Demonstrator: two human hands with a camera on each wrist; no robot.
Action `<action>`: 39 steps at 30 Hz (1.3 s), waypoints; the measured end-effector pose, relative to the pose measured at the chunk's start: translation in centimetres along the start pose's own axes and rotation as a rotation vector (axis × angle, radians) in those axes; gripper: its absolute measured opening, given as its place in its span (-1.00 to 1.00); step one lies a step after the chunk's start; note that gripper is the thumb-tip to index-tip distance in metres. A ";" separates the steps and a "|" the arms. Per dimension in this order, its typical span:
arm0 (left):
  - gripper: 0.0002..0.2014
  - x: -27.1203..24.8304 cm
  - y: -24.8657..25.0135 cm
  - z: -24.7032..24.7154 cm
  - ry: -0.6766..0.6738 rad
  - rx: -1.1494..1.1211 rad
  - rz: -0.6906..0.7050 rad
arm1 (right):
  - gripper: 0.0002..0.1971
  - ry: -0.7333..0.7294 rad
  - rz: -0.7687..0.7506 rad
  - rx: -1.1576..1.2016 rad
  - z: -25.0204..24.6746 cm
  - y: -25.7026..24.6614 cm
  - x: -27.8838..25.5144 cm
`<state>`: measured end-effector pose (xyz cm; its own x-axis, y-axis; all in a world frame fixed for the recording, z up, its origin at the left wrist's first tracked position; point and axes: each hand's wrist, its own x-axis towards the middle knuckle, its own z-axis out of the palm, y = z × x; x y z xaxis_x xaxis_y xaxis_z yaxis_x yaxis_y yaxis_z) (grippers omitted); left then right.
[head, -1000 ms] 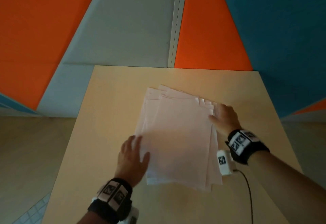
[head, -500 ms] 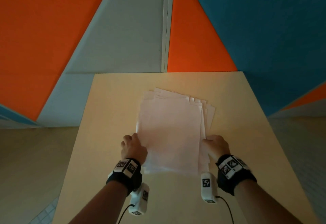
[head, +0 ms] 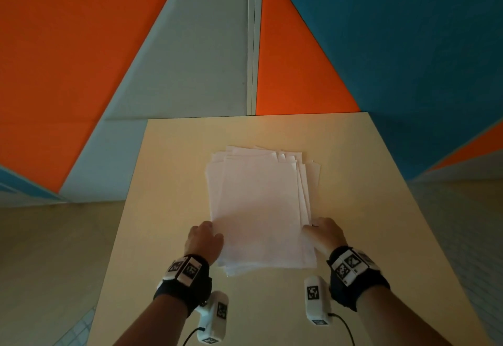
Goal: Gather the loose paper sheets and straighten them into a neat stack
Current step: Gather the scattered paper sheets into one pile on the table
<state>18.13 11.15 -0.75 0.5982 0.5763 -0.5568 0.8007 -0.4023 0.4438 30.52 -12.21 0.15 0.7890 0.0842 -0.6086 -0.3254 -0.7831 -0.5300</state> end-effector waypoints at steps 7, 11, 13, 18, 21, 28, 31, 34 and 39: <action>-0.76 -0.2 -1.1 0.5 0.039 -0.019 0.050 | -0.83 0.077 -0.048 -0.122 -0.4 0.9 -0.4; -0.79 -0.5 -0.4 0.7 -0.011 0.015 0.080 | -0.62 0.021 -0.148 -0.232 1.3 2.1 0.5; -0.82 0.1 -0.6 0.2 -0.005 0.025 0.076 | -0.87 0.022 -0.128 -0.255 0.4 1.1 0.1; -0.62 2.5 0.0 -2.3 0.049 -0.080 0.014 | -0.88 0.091 -0.007 -0.171 -2.9 -0.8 3.4; -0.46 4.2 1.4 -3.4 0.041 -0.222 -0.024 | -0.76 0.102 0.032 -0.166 -3.9 -2.6 5.8; -0.45 6.7 4.2 -3.6 0.022 -0.294 0.002 | -0.80 0.124 0.038 -0.057 -3.1 -6.1 8.9; -0.43 7.4 4.8 -3.4 -0.013 -0.335 0.019 | -0.86 0.084 0.001 -0.070 -2.2 -6.8 9.5; -0.41 8.0 4.6 -3.2 -0.059 -0.397 0.030 | -0.89 0.039 -0.059 -0.077 -1.7 -7.1 9.9; -0.41 8.9 3.7 -3.8 -0.009 -0.508 0.008 | -0.82 0.075 -0.052 -0.084 -2.6 -7.2 10.6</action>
<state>26.26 17.53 -1.40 0.6059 0.5680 -0.5570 0.6810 -0.0084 0.7322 42.56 -7.26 -0.96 0.8416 0.0819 -0.5339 -0.2406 -0.8282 -0.5062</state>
